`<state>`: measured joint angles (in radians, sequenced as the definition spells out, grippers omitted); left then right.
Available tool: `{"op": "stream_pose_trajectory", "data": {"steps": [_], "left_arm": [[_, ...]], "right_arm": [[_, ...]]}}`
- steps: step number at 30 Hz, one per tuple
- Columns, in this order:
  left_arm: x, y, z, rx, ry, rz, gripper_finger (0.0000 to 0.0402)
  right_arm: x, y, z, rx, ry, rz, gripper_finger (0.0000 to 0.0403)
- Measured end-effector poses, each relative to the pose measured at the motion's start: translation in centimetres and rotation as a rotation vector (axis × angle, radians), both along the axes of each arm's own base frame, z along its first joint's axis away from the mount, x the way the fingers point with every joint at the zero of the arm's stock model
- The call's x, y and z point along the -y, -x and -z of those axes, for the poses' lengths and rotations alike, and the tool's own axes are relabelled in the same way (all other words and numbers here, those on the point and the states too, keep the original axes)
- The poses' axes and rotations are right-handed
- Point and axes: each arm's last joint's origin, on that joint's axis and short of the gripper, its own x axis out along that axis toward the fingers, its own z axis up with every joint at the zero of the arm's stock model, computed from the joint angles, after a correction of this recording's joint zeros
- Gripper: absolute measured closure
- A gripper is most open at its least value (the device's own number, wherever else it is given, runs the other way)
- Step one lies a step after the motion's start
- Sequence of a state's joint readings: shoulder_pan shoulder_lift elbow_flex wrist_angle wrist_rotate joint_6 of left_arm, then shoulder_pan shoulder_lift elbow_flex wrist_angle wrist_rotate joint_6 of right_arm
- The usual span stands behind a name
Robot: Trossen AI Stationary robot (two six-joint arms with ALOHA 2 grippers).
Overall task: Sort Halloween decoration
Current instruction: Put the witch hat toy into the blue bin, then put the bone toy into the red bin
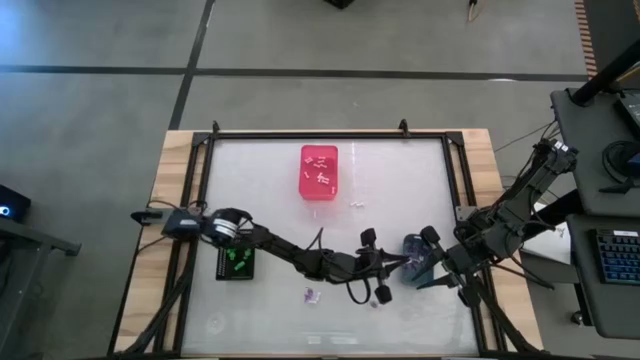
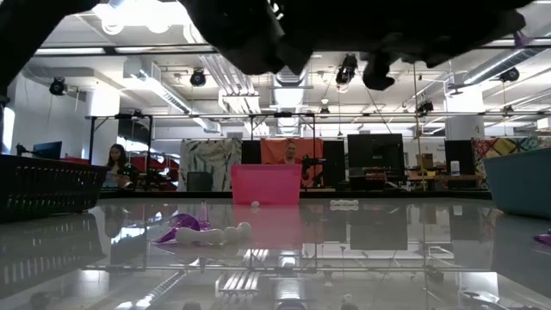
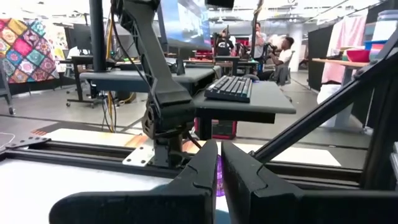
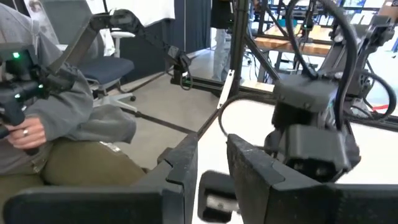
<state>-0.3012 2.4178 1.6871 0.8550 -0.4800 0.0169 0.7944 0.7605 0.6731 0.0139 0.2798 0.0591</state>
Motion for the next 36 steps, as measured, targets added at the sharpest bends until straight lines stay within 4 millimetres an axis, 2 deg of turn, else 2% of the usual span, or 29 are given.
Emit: {"op": "stream_pose_trajectory", "data": {"steps": [8,13,19,29,36], "left_arm": [[0.3,-2.0,0.8,-0.006,-0.002,-0.009,0.0401],[0.1,-2.9,2.6,-0.063,-0.019,-0.018,0.0401],[0.3,-3.7,3.7,-0.086,-0.018,-0.021,0.0401],[0.2,-4.0,3.7,-0.126,-0.005,-0.042,0.0399],[0.2,-3.9,3.8,-0.123,0.019,-0.046,0.036]], "right_arm": [[0.0,0.0,0.0,0.0,0.0,0.0,0.0323],[0.0,0.0,0.0,0.0,0.0,0.0,0.0323],[0.0,0.0,0.0,-0.003,-0.006,0.001,0.0323],[0.0,0.0,0.0,-0.01,-0.016,0.004,0.0323],[0.0,0.0,0.0,-0.01,-0.016,0.004,0.0323]]}}
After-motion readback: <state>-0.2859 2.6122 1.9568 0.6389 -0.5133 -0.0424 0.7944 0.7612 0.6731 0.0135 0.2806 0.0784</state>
